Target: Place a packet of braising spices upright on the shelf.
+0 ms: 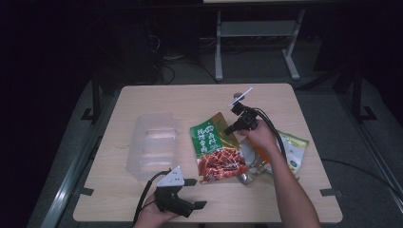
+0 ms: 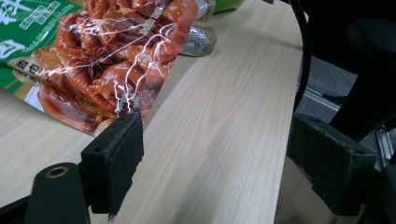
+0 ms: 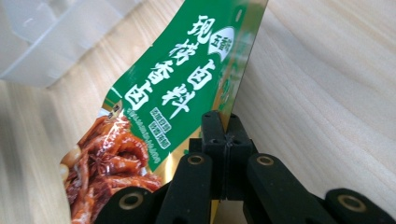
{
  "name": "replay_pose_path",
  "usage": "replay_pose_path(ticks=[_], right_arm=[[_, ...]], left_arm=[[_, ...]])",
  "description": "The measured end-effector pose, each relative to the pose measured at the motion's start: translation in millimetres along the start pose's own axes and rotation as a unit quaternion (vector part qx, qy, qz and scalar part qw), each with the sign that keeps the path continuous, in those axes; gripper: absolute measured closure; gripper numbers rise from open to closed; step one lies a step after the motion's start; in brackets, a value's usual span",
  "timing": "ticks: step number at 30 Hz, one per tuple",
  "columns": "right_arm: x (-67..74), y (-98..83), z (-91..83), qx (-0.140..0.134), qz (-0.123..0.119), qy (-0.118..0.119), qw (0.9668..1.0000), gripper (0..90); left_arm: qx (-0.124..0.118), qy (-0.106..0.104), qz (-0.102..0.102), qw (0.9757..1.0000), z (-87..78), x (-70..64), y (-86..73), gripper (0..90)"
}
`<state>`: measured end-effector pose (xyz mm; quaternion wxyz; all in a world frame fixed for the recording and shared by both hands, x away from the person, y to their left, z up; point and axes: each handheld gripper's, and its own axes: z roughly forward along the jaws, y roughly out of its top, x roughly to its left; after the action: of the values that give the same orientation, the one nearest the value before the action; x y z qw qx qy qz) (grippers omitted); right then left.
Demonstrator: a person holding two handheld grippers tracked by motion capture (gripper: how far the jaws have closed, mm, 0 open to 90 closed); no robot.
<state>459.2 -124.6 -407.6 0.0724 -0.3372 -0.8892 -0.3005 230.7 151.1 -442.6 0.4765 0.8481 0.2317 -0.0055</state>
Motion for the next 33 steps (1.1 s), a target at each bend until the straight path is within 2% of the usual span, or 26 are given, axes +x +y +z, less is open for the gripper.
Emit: replay_pose_path(ticks=[4, 7, 12, 13, 14, 15, 16, 18, 19, 21, 22, 26, 29, 31, 33], right_arm=[[8.9, -1.9, -11.4, -0.012, -0.015, -0.008, 0.9998, 89.9], [20.8, -5.2, -25.9, -0.042, -0.039, -0.012, 0.9983, 89.9], [28.4, -13.5, -37.8, -0.054, -0.046, -0.015, 0.9974, 90.0], [31.8, -18.6, -44.5, -0.069, -0.054, -0.019, 0.9960, 90.0], [31.8, -18.6, -44.5, -0.069, -0.054, -0.019, 0.9960, 90.0], [35.1, -24.3, -52.0, -0.080, -0.054, -0.017, 0.9952, 90.0], [35.1, -24.3, -52.0, -0.080, -0.054, -0.017, 0.9952, 90.0], [38.4, -30.5, -58.7, -0.092, -0.054, -0.017, 0.9941, 90.0], [38.9, -33.2, -61.3, -0.095, -0.056, -0.016, 0.9937, 90.0], [39.7, -37.3, -66.1, -0.096, -0.060, -0.021, 0.9933, 90.0], [41.3, -39.2, -68.8, -0.097, -0.054, -0.021, 0.9936, 90.0], [42.4, -44.4, -78.2, -0.113, -0.068, -0.025, 0.9909, 90.0], [44.9, -47.9, -82.4, -0.121, -0.074, -0.026, 0.9896, 89.9], [46.5, -51.8, -84.5, -0.126, -0.077, -0.026, 0.9886, 89.9], [50.2, -58.7, -88.4, -0.136, -0.088, -0.024, 0.9865, 89.9]], left_arm=[[0.002, 0.004, -0.004, 1.0000, 1.0, -0.1, 1.6, 18.4], [0.003, 0.009, 0.001, 1.0000, 5.5, -3.5, 4.3, 17.8], [0.009, 0.018, 0.005, 0.9998, 9.3, -2.7, 10.7, 17.3], [0.003, 0.024, -0.002, 0.9997, 9.7, -2.4, 13.7, 17.3], [0.003, 0.024, -0.002, 0.9997, 9.7, -2.4, 13.7, 17.4], [0.003, 0.035, 0.008, 0.9994, 9.8, -3.7, 16.7, 17.4], [0.003, 0.035, 0.008, 0.9994, 9.8, -3.7, 16.7, 17.6], [0.006, 0.050, 0.025, 0.9984, 11.0, -3.4, 20.2, 17.6], [0.004, 0.052, 0.024, 0.9984, 11.7, -1.8, 21.9, 17.7], [0.001, 0.056, 0.011, 0.9983, 13.7, 3.4, 25.4, 18.7], [-0.001, 0.061, 0.008, 0.9981, 14.8, 7.5, 27.8, 18.7], [-0.012, 0.066, -0.022, 0.9975, 20.9, 20.7, 34.2, 18.6], [-0.013, 0.069, -0.035, 0.9970, 26.9, 30.9, 39.2, 17.9], [-0.017, 0.070, -0.051, 0.9961, 34.1, 36.2, 42.7, 17.5], [-0.020, 0.071, -0.058, 0.9956, 42.5, 40.8, 46.0, 16.3]])
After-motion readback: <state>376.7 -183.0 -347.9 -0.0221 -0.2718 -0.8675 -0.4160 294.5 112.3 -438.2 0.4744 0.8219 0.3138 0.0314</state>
